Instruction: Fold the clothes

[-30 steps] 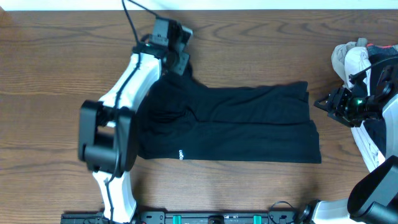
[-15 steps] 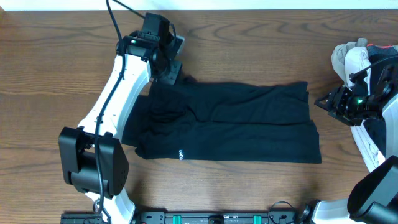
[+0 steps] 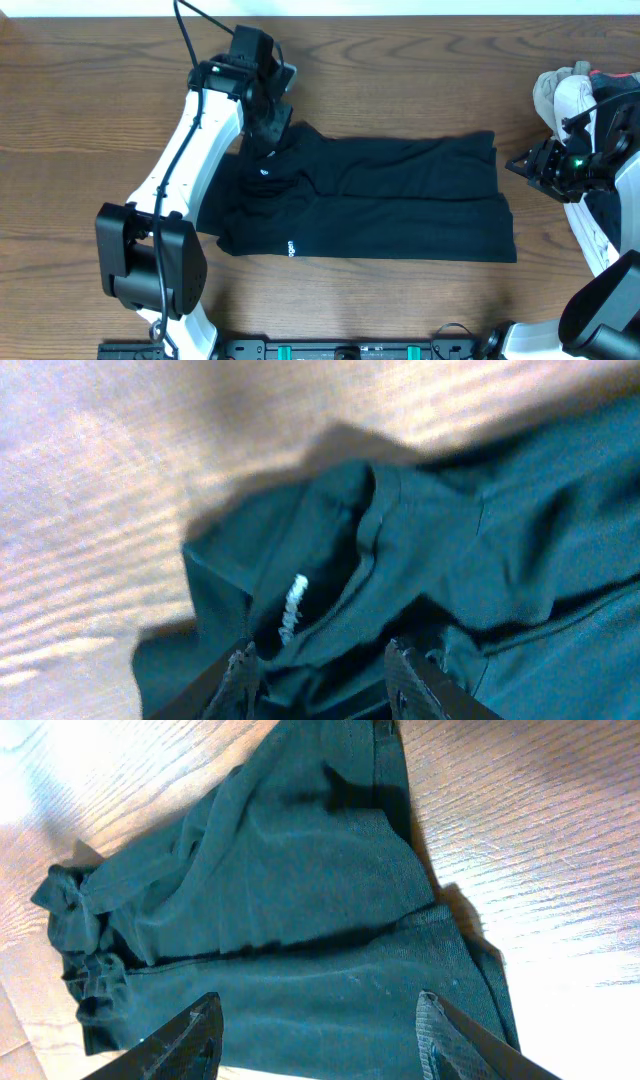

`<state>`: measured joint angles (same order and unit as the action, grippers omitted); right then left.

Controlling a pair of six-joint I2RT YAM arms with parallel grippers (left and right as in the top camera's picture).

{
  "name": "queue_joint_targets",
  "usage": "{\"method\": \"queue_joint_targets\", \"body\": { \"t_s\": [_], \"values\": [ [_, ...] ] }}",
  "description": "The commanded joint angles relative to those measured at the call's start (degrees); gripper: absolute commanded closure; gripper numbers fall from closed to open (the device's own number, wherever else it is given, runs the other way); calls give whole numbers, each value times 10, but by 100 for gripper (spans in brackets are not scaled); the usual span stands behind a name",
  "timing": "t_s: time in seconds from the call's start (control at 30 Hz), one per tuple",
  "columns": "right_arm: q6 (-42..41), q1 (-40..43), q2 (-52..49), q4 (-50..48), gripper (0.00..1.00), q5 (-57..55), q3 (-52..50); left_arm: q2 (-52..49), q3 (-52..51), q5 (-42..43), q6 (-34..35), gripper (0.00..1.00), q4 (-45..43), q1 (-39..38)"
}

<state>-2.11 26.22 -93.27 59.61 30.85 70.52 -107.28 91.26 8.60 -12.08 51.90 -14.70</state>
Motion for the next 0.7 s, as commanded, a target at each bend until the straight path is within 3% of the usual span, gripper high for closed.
{"method": "queue_joint_targets", "body": {
  "t_s": [0.0, 0.33, 0.4, 0.47, 0.67],
  "values": [
    [0, -4, 1, 2, 39, 2, 7, -26, -37, 1, -14, 56, 0, -5],
    [0, -4, 1, 4, 39, 2, 7, -94, -72, -27, -19, 53, -69, -4],
    [0, -4, 1, 4, 39, 2, 7, -98, -72, -27, -25, 66, -75, -4],
    [0, -4, 1, 4, 39, 2, 7, -95, -69, -27, -47, 91, -74, -4],
    [0, -4, 1, 0, 39, 2, 7, -68, -17, -80, -52, 94, -88, -4]
  ]
}}
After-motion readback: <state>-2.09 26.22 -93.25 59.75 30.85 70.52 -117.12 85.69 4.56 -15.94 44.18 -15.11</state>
